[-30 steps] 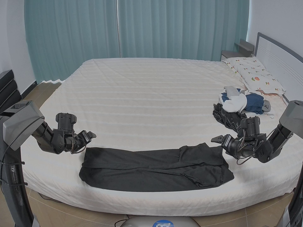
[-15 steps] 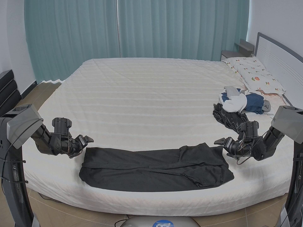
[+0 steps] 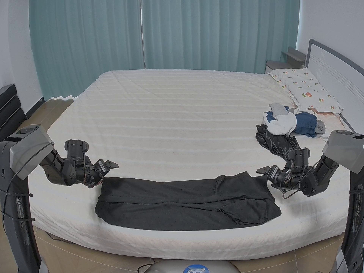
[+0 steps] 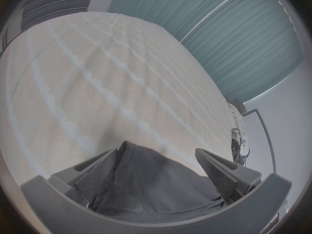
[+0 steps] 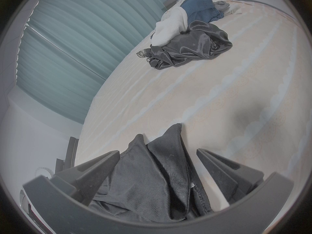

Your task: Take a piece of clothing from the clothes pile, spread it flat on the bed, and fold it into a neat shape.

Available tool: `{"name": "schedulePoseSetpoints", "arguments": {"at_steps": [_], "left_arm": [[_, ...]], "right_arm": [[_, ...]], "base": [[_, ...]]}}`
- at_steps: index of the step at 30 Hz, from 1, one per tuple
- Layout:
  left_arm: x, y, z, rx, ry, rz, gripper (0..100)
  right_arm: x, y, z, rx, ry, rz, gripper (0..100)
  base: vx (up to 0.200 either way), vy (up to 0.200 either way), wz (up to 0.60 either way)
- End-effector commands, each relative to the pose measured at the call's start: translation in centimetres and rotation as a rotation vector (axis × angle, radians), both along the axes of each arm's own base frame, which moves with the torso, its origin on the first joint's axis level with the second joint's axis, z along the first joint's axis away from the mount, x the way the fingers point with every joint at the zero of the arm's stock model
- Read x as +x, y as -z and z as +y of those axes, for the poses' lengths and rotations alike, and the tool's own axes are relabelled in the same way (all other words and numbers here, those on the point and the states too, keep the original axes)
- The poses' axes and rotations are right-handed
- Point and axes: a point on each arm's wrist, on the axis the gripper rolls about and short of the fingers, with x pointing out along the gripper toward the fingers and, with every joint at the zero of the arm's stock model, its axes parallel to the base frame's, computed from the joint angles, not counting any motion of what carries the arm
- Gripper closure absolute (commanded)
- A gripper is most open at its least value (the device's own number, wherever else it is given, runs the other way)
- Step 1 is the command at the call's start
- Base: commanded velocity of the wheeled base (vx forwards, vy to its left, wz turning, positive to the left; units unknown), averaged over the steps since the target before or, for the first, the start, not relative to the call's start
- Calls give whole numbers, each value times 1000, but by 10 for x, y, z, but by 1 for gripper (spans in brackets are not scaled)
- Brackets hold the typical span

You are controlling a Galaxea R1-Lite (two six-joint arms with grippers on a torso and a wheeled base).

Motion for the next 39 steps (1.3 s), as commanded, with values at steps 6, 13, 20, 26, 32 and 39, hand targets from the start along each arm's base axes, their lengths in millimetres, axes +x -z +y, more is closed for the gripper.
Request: {"name": "schedulePoseSetpoints", "arguments": {"at_steps": [6,13,20,26,32,39], "left_arm": [[6,9,-4,10,13,1,0],[7,13,-4,18,12,9,100],[8,15,-2,46,-13,10,100],[8,14,-2,35,-25,12,100],[10,11,-1,-15,-69,-18,100],[11,11,-1,-21,-76,-28,100]], "right_arm": [[0,0,0,0,-1,0,0],[0,0,0,-1,-2,-2,0],[4,-1,1,0,-4,-16,0],[6,-3,2,27,-28,-61,0],[13,10,4,25,-45,-56,0],[18,13,7,15,-60,-68,0]], "base": [[0,0,0],[0,0,0],[0,0,0],[0,0,0],[0,0,0],[0,0,0]]}}
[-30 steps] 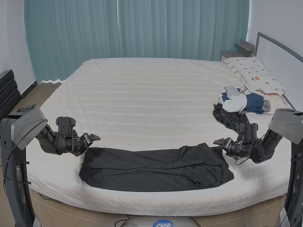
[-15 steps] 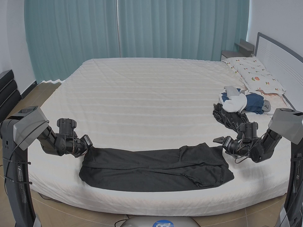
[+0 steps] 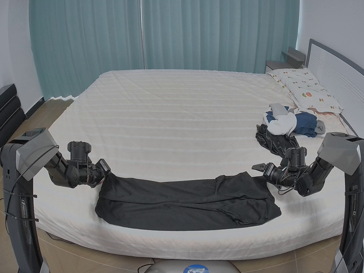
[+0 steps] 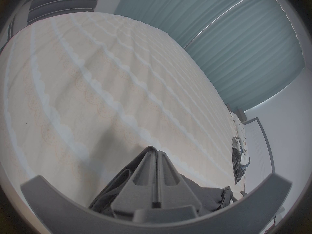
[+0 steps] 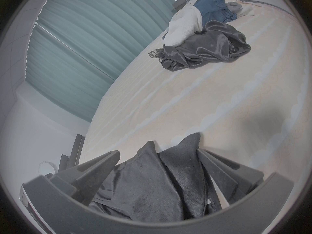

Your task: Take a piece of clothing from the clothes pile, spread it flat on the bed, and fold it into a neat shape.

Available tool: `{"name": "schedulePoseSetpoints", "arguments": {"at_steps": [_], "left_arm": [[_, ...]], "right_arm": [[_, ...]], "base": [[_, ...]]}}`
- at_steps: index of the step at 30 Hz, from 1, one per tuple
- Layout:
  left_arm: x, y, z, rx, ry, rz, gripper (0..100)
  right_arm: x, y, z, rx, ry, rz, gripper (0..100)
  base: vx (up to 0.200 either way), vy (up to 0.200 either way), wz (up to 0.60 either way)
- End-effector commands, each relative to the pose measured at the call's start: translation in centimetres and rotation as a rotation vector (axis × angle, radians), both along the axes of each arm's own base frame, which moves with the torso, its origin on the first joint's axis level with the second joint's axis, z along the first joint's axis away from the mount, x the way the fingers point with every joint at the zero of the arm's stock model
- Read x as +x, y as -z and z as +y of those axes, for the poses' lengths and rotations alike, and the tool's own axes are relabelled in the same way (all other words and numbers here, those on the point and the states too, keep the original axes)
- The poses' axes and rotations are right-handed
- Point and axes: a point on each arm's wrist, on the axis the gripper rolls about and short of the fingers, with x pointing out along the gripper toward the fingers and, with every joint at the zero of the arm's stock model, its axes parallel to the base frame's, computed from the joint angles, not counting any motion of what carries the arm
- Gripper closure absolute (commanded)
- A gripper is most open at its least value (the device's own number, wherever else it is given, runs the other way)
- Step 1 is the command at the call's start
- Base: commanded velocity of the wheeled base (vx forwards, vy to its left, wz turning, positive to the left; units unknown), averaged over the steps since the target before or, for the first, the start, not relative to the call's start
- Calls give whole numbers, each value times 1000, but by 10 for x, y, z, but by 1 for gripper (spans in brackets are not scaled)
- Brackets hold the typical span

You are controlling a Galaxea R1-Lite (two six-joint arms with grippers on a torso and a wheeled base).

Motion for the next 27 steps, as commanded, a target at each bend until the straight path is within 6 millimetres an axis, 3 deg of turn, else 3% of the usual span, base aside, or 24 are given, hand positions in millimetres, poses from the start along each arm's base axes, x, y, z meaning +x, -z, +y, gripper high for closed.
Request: {"name": "schedulePoseSetpoints", "arguments": {"at_steps": [1,8,9,27], "left_arm": [[0,0,1,-1,-2,1,100],[0,1,1,-2,-4,2,100],[0,1,1,-2,-4,2,100],[2,-5,5,-51,-56,-5,100]], "right_arm": [[2,8,0,-2,-1,13,0],[3,11,1,-6,-3,15,0],[4,11,1,-6,-3,15,100],[9,8,-15,0,42,-3,100]], "base": [[0,0,0],[0,0,0],[0,0,0],[0,0,0]]}}
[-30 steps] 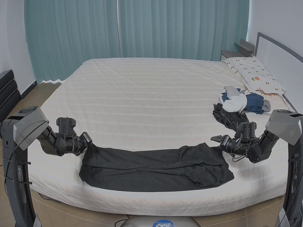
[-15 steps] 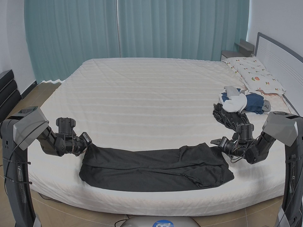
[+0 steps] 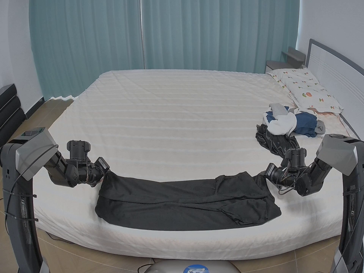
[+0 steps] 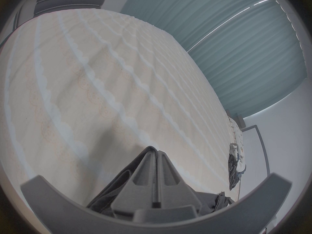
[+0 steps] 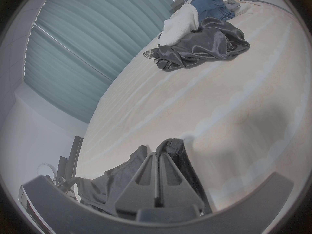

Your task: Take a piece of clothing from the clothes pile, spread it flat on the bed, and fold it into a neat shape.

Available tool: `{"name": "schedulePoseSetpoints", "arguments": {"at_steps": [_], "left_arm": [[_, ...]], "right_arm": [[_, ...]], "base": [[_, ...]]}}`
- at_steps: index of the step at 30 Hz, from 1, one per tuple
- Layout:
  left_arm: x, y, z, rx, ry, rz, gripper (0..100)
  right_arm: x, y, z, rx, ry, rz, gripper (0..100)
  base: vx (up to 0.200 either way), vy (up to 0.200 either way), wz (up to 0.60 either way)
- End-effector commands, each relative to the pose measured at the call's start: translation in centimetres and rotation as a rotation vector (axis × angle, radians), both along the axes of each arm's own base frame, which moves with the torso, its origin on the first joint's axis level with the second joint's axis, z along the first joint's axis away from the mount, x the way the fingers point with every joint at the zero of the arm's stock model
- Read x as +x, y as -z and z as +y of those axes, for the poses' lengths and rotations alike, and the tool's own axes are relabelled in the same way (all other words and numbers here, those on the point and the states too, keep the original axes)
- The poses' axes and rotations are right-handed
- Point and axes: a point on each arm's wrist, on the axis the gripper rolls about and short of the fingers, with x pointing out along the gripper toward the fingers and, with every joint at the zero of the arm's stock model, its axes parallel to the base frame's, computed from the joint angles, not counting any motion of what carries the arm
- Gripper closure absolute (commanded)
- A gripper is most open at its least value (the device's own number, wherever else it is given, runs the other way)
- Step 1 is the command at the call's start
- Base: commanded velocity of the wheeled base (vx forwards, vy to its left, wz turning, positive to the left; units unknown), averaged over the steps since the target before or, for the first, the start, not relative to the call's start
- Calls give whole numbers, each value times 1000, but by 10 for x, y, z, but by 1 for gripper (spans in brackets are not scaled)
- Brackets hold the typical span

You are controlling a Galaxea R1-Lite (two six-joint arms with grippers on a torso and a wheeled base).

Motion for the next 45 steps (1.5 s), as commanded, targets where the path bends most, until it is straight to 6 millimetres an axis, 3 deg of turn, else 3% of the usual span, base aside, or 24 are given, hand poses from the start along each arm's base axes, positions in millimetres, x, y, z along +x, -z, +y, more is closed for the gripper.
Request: {"name": "schedulePoseSetpoints", "arguments": {"at_steps": [1,10,45], "left_arm": [[1,-2,3,-1,-9,-7,100],[2,-1,7,10,-37,-19,100],[9,2,9,16,-91,-46,100]], "right_arm": [[1,-2,-6,2,17,-6,100],[5,-4,-21,7,56,-20,100],[13,4,-21,63,98,-34,100]], "base": [[0,0,0],[0,0,0],[0,0,0]]}}
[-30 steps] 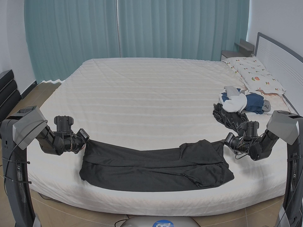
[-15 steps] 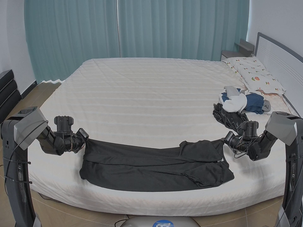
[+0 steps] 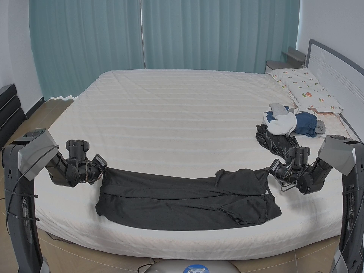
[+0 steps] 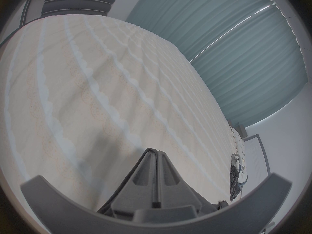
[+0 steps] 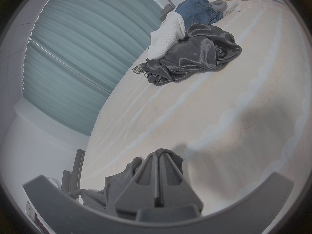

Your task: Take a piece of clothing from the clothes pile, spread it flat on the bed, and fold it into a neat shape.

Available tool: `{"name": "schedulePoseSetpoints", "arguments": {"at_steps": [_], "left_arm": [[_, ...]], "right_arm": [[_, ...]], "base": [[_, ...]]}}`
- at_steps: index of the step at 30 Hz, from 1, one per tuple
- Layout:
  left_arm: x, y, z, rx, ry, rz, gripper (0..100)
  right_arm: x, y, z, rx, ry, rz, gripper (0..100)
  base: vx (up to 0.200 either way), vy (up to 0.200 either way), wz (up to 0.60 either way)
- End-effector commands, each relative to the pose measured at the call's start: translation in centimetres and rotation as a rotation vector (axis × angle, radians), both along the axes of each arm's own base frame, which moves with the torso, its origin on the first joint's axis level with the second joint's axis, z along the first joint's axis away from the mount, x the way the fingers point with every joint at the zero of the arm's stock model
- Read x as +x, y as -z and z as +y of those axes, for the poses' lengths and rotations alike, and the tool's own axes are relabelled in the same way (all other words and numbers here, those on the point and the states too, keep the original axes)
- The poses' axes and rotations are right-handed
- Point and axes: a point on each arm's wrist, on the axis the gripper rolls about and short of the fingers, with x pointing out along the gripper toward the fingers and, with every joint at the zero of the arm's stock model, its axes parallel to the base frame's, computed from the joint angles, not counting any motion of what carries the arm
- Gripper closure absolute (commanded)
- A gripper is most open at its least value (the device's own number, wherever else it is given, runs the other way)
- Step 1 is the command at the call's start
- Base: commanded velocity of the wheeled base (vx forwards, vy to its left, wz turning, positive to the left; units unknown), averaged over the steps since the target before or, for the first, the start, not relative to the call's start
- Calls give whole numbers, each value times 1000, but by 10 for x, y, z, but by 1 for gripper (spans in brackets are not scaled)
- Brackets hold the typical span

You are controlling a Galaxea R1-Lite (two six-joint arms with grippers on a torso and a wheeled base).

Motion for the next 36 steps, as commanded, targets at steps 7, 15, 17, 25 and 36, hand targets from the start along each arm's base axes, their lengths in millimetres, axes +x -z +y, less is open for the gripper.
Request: {"name": "schedulePoseSetpoints", "arguments": {"at_steps": [7,15,17,25,36], "left_arm": [[1,-1,-1,0,3,-10,0],[-13,-13,6,-15,-6,-10,0],[-23,-17,4,-25,23,5,0],[-51,-1,-1,89,202,72,0],[-49,-5,-37,96,287,-41,0]], "right_arm": [[0,3,0,0,1,5,100],[-2,-1,0,0,0,2,100],[-3,-1,0,0,0,4,100],[-9,-1,1,-2,-3,-17,100],[-9,-1,2,-3,-5,-16,100]], "base": [[0,0,0],[0,0,0],[0,0,0],[0,0,0],[0,0,0]]}}
